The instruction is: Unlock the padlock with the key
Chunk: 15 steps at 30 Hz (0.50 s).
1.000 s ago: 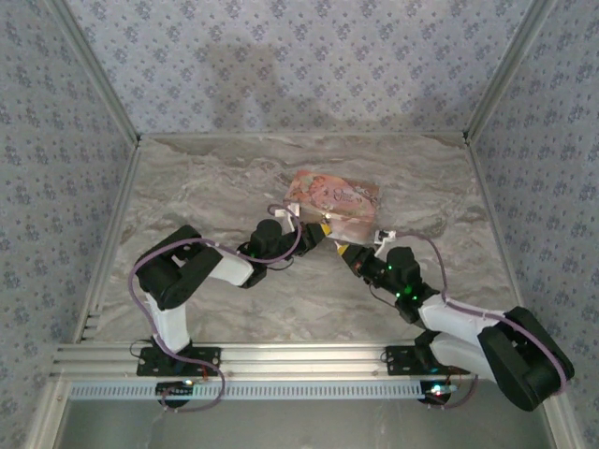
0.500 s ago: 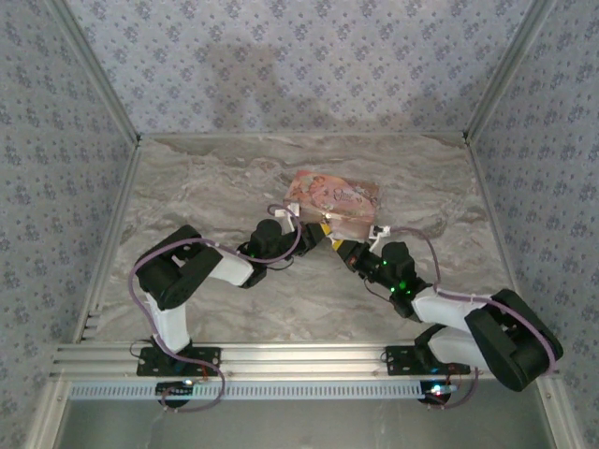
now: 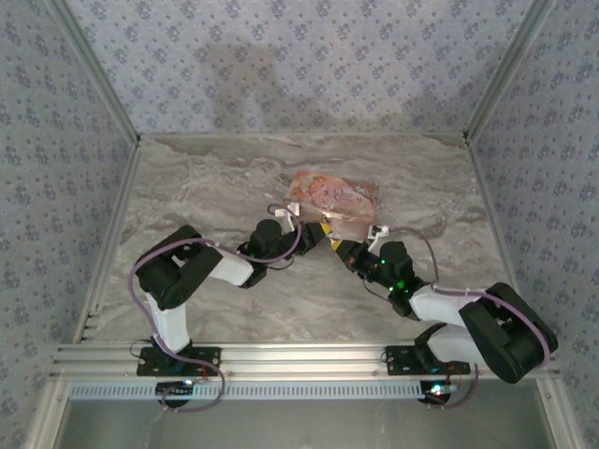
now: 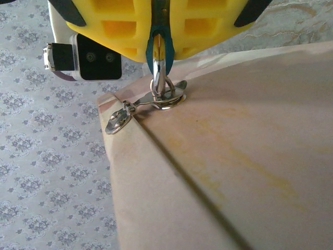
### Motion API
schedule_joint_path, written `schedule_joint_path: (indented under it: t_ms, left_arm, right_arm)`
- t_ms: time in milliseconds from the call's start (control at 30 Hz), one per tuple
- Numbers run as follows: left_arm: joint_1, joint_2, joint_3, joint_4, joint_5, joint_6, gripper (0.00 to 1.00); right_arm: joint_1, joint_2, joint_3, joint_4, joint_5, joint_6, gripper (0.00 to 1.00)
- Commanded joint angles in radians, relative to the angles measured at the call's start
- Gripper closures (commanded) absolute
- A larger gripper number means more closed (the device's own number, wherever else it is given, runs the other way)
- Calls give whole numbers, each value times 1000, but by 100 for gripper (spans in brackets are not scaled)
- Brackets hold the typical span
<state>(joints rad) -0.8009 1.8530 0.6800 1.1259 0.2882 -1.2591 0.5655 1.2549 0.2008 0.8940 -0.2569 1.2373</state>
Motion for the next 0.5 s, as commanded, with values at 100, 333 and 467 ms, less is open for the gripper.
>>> schedule_joint_path:
  t_ms: [100,333,467]
  left_arm:
    - [-11,-35,27,97,15,-1,95]
    - [-14,-32,32,101,13,-2,95]
    - [-17,-29,33,107,11,-6,95]
  right_arm:
    - [1,-1,33,31,18,-24,100]
    - [-6,0,40,20,18,-22,100]
    - [-7,0,34,22,19,-18,100]
